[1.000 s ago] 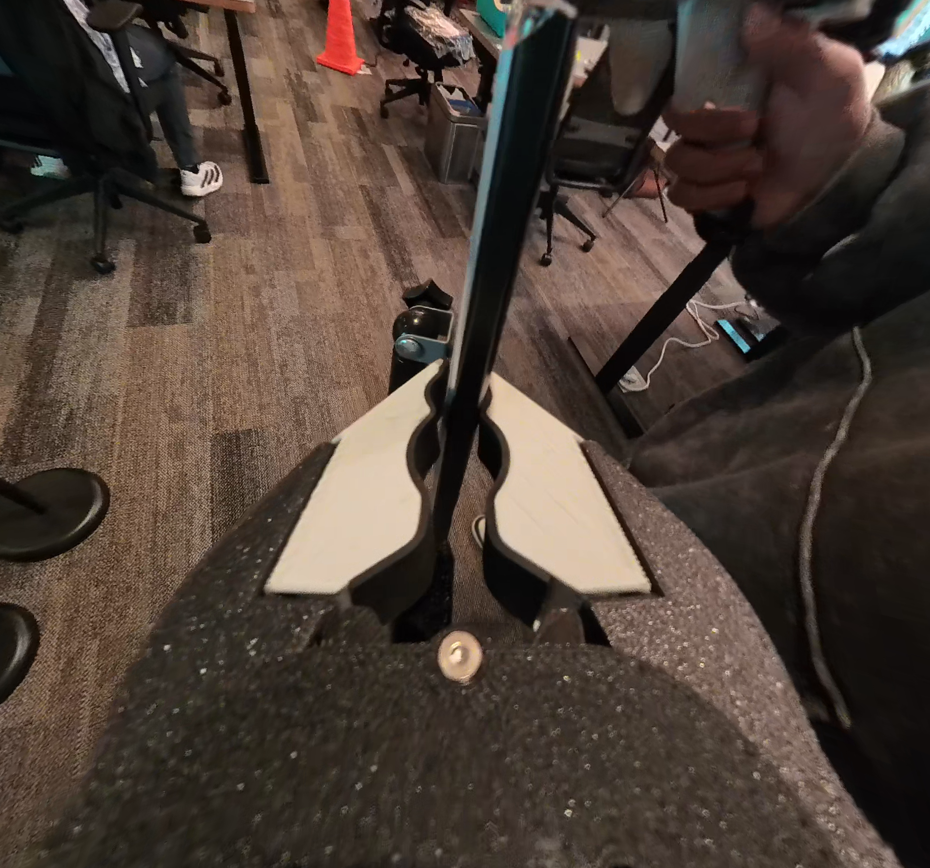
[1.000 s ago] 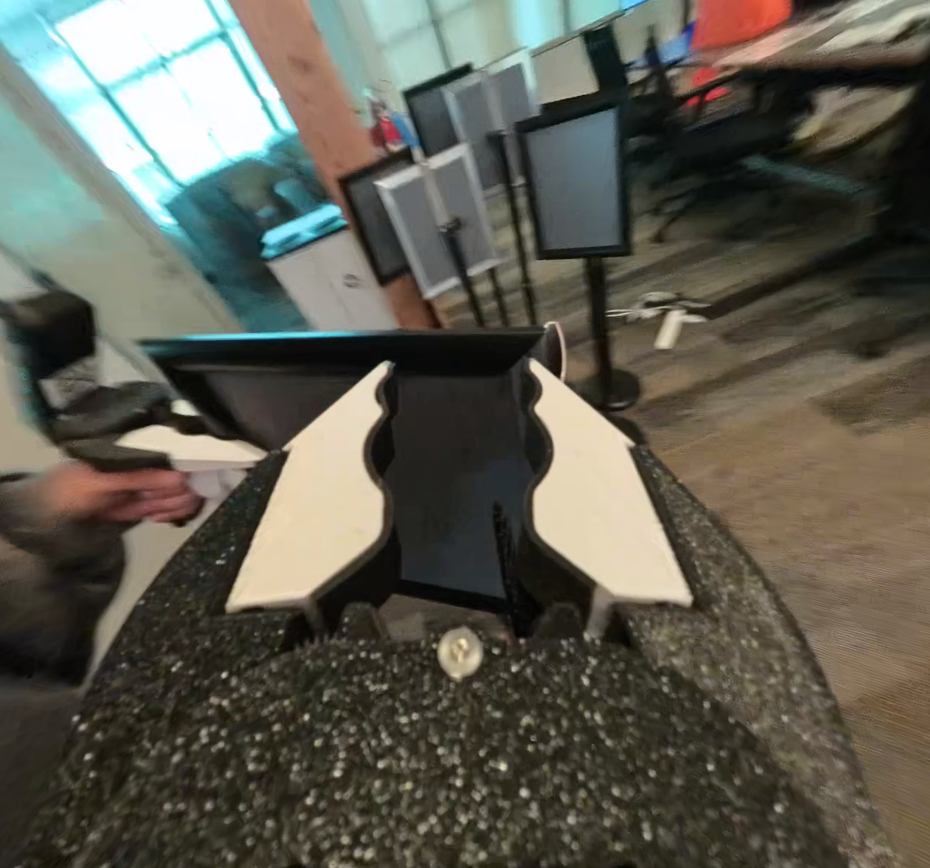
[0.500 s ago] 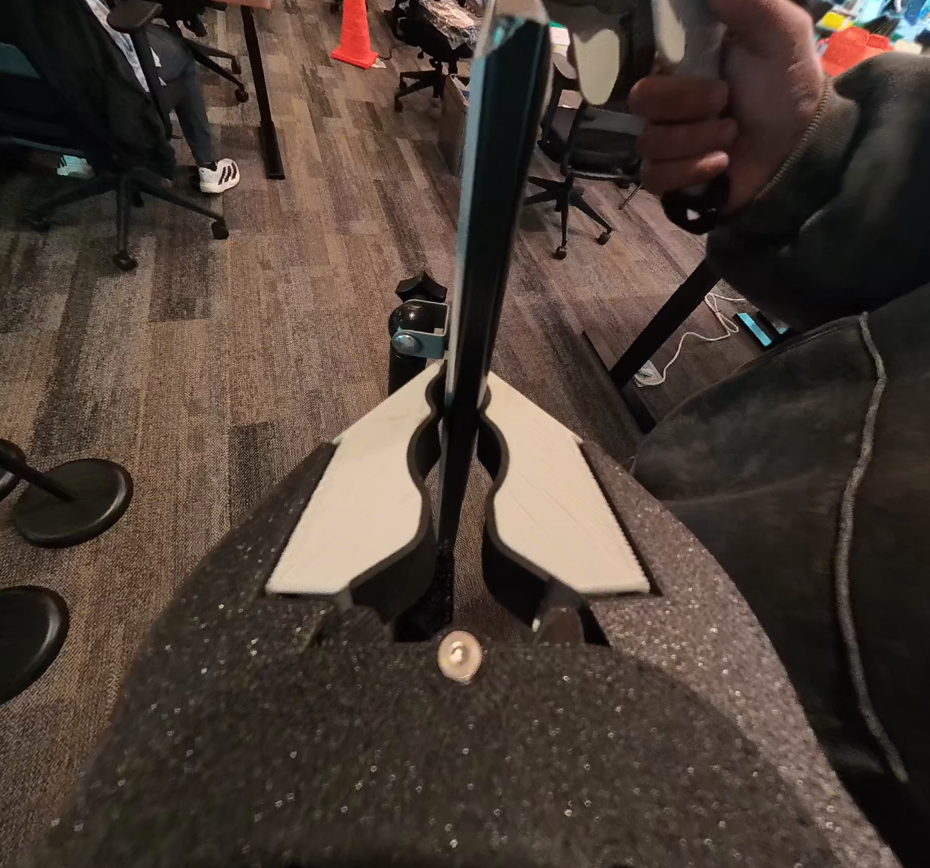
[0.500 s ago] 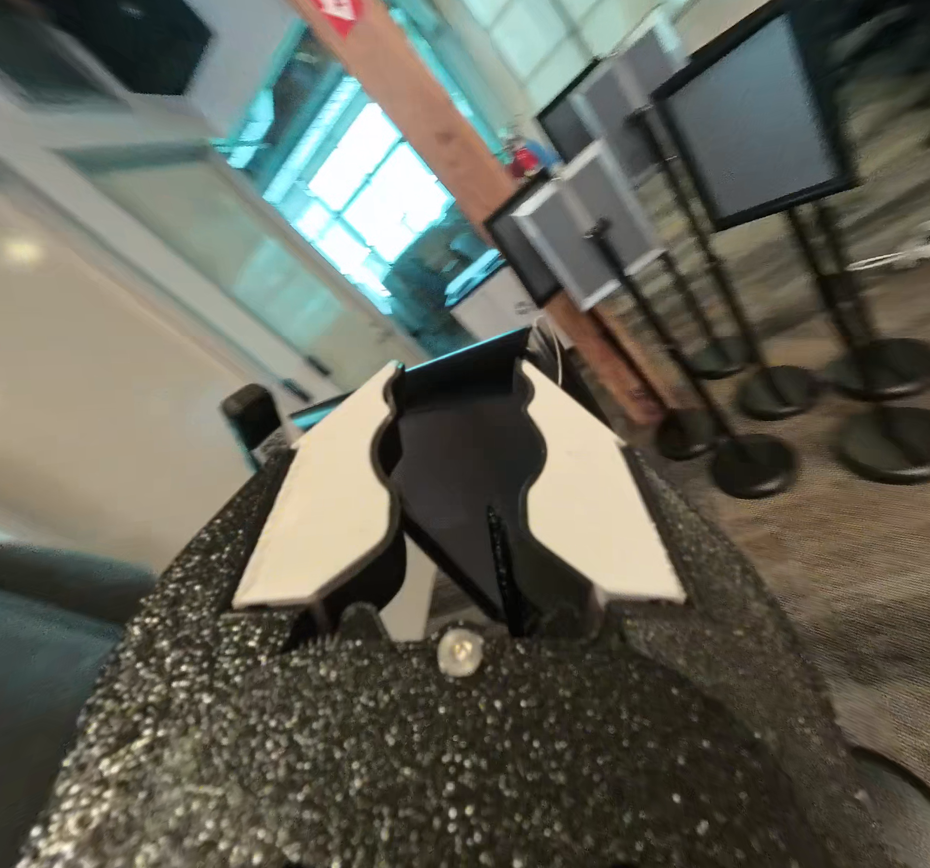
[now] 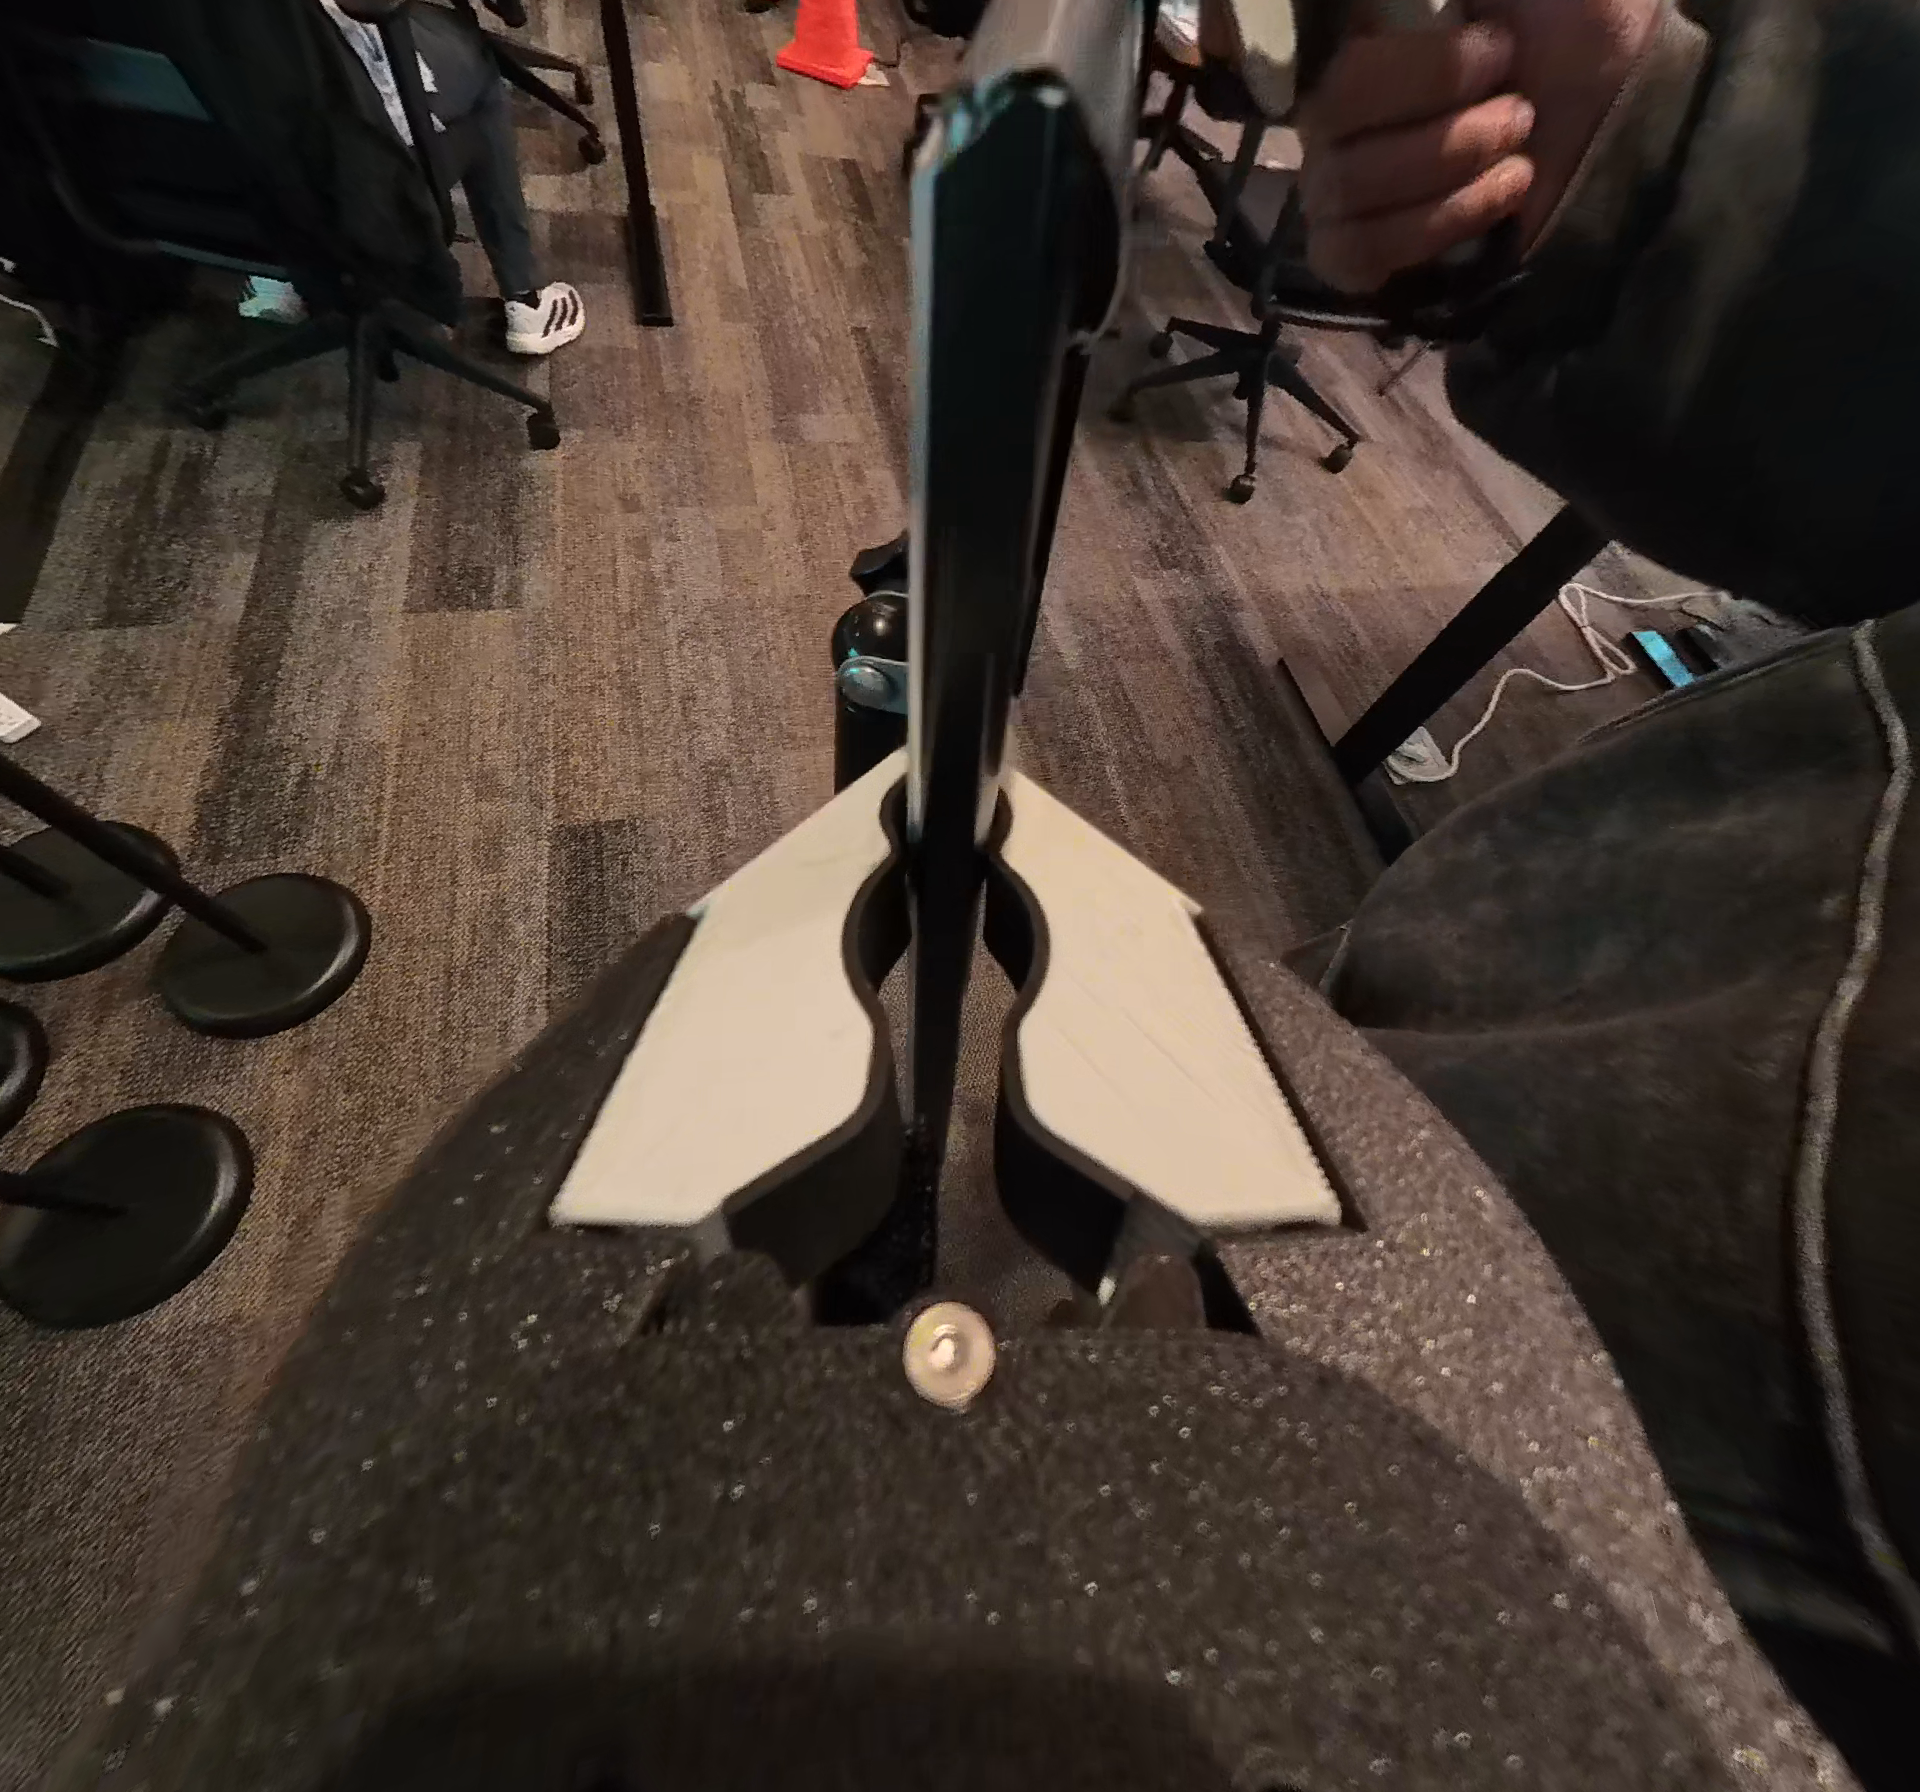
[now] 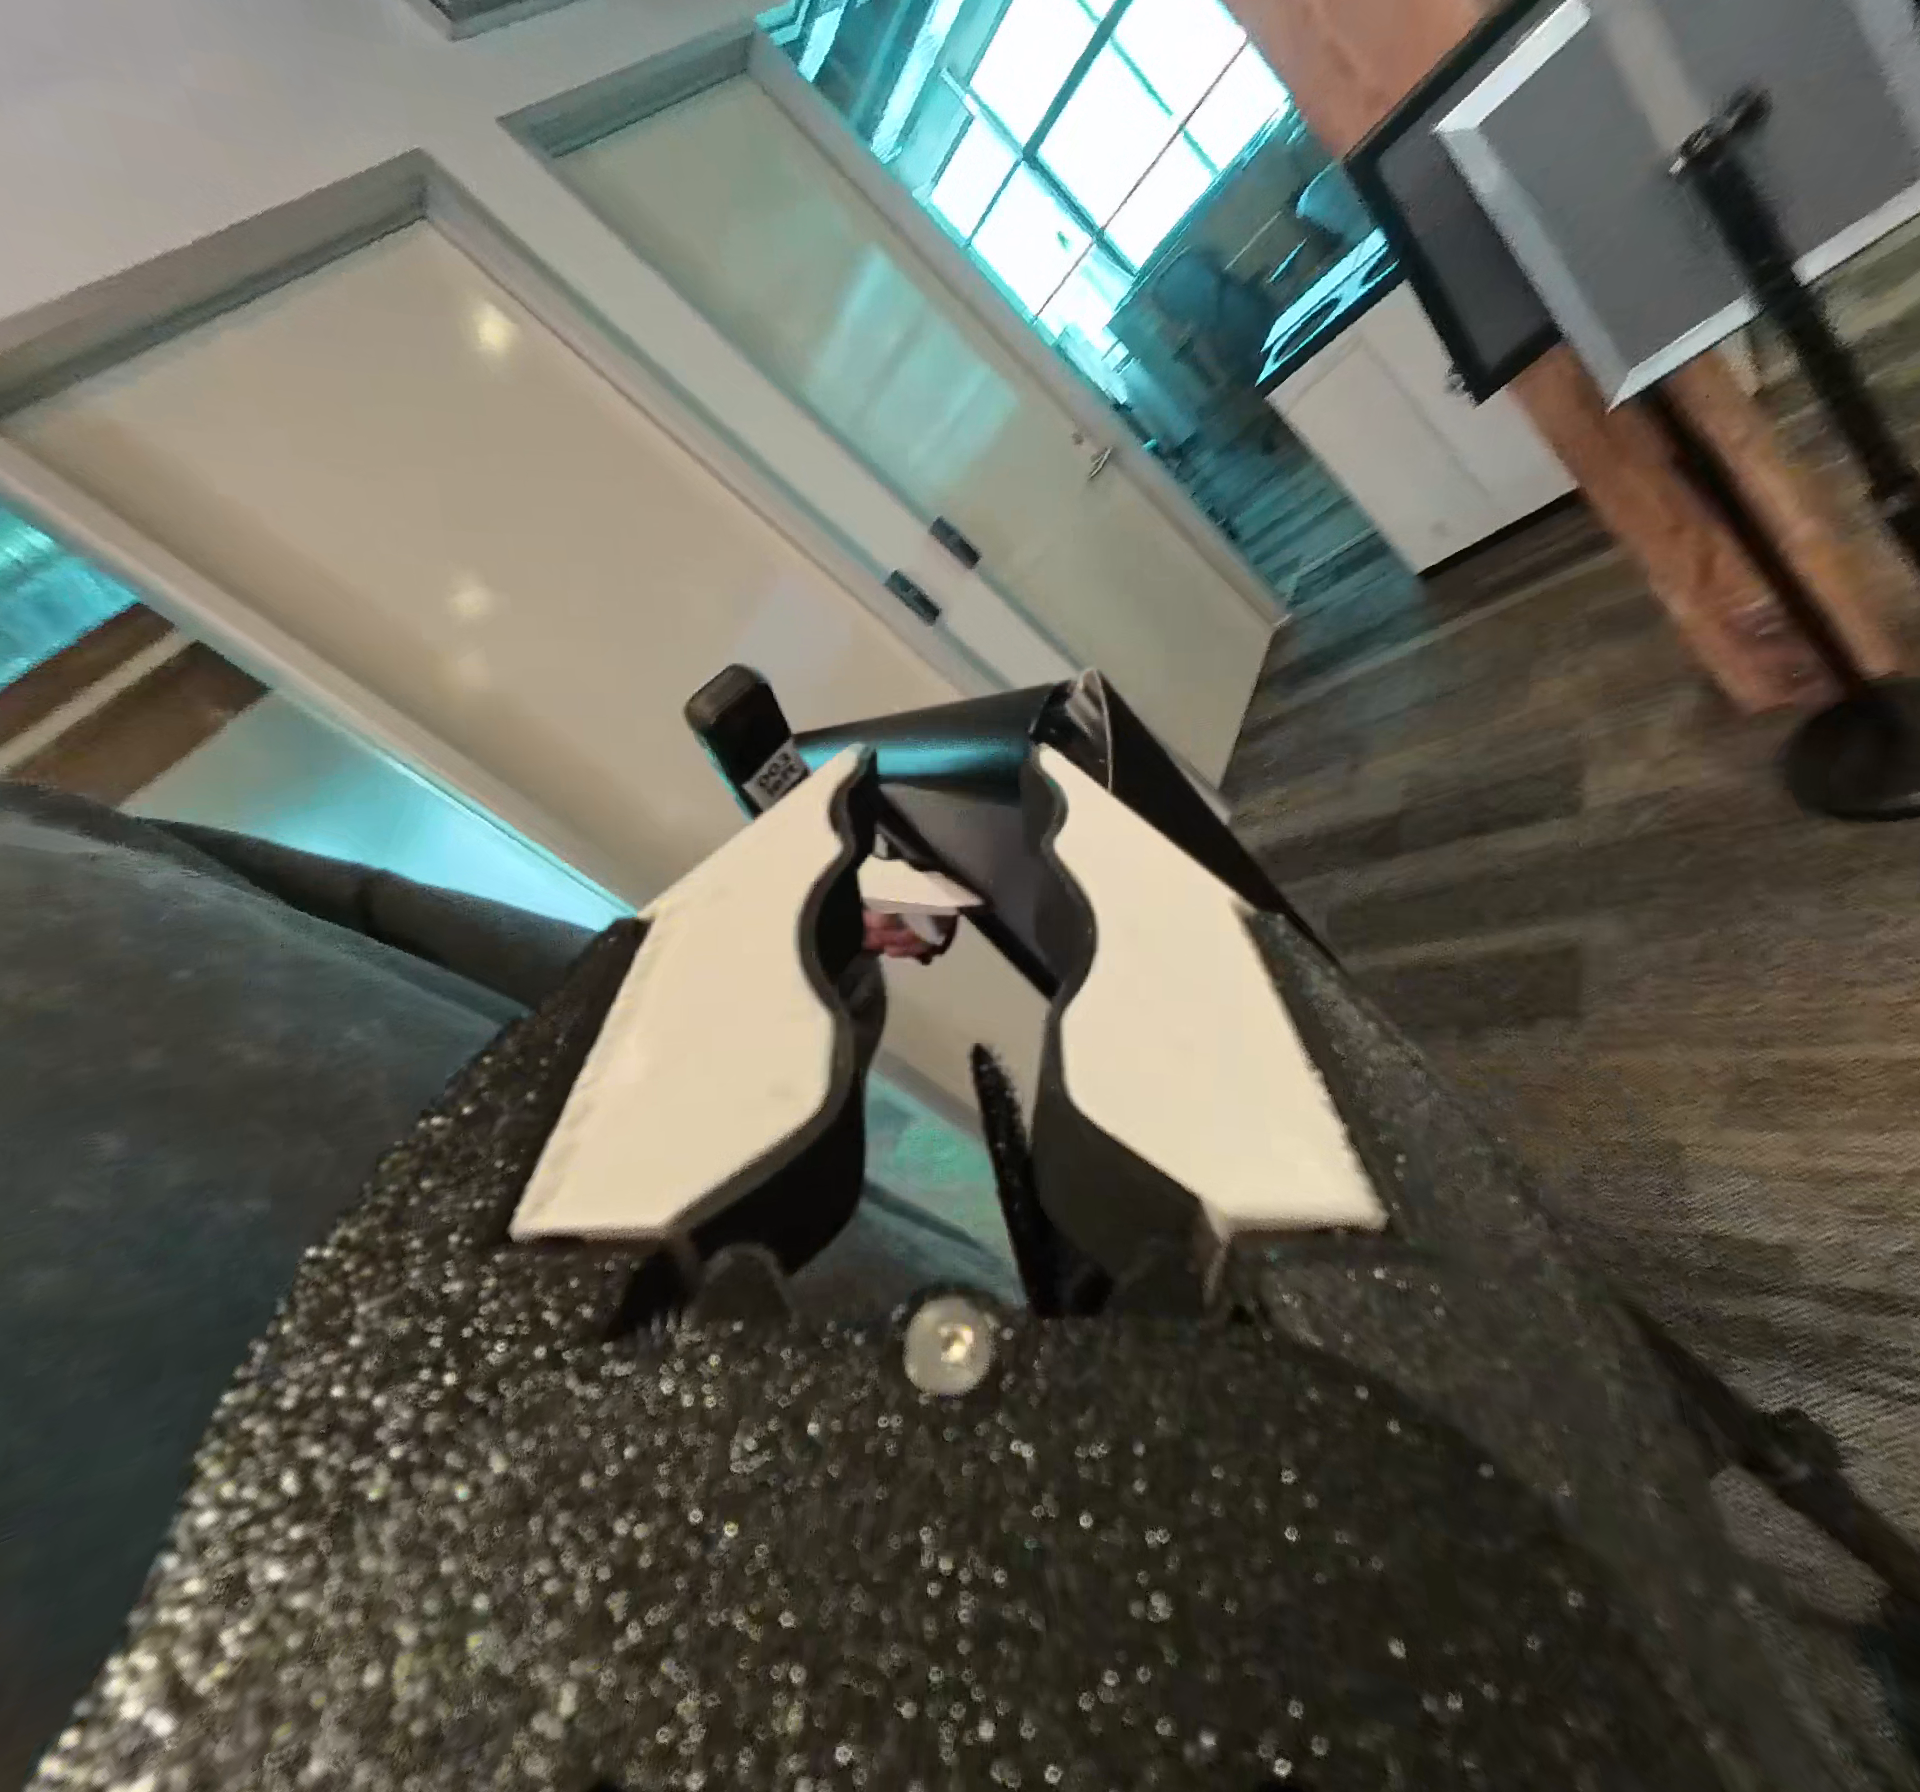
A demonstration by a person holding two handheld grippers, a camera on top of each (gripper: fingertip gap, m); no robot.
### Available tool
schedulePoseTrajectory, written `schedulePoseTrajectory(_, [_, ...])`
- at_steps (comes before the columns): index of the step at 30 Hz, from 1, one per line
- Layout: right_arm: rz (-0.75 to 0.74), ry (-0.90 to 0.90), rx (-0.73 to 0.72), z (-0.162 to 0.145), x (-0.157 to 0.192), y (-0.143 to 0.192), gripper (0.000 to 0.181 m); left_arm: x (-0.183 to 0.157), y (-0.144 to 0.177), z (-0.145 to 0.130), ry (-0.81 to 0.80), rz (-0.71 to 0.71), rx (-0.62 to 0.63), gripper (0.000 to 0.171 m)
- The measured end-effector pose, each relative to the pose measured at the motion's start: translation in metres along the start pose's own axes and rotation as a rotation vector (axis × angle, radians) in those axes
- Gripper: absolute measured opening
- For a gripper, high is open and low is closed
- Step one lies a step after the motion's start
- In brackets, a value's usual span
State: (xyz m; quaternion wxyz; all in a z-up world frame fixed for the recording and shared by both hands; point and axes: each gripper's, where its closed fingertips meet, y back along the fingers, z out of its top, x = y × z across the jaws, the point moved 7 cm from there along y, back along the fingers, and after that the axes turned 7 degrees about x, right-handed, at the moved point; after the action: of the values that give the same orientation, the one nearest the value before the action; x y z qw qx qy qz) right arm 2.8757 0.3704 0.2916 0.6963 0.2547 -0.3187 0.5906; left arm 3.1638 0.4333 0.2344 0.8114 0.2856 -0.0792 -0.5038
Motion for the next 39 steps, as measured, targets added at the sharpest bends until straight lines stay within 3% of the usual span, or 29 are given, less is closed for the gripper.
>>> schedulePoseTrajectory(4, [0.095, -0.135, 0.057, 0.005, -0.001, 0.003, 0.037, 0.002, -0.002, 0.008, -0.045, 0.105, 0.044, 0.008])
schedulePoseTrajectory(7, [0.103, -0.153, 0.1, 0.005, 0.001, -0.004, 0.036, 0.0, 0.009, 0.02, -0.193, 0.334, 0.066, 0.048])
schedulePoseTrajectory(9, [0.088, -0.158, 0.117, 0.006, 0.002, -0.009, 0.037, -0.004, 0.022, 0.031, -0.326, 0.474, 0.084, 0.063])
schedulePoseTrajectory(12, [0.089, -0.171, 0.112, 0.008, -0.001, -0.012, 0.035, -0.015, 0.036, 0.048, -0.558, 0.652, 0.1, 0.063])
schedulePoseTrajectory(16, [0.098, -0.181, 0.116, 0.01, -0.004, -0.013, 0.034, -0.028, 0.039, 0.06, -0.791, 0.75, 0.177, 0.054])
schedulePoseTrajectory(20, [0.103, -0.186, 0.121, 0.012, -0.006, -0.013, 0.034, -0.034, 0.036, 0.066, -0.917, 0.755, 0.234, 0.029])
schedulePoseTrajectory(28, [-0.002, -0.057, 0.148, 0.011, -0.003, -0.007, 0.038, -0.04, 0.034, 0.075, -0.893, 0.647, 0.315, 0.026])
schedulePoseTrajectory(36, [-0.302, 0.391, 0.269, 0.006, 0.017, 0.017, 0.036, -0.043, 0.031, 0.087, -0.743, 0.441, 0.356, 0.025])
schedulePoseTrajectory(39, [-0.57, 0.802, 0.318, 0.008, 0.036, 0.025, 0.043, -0.039, 0.033, 0.09, -0.677, 0.38, 0.394, 0.024])
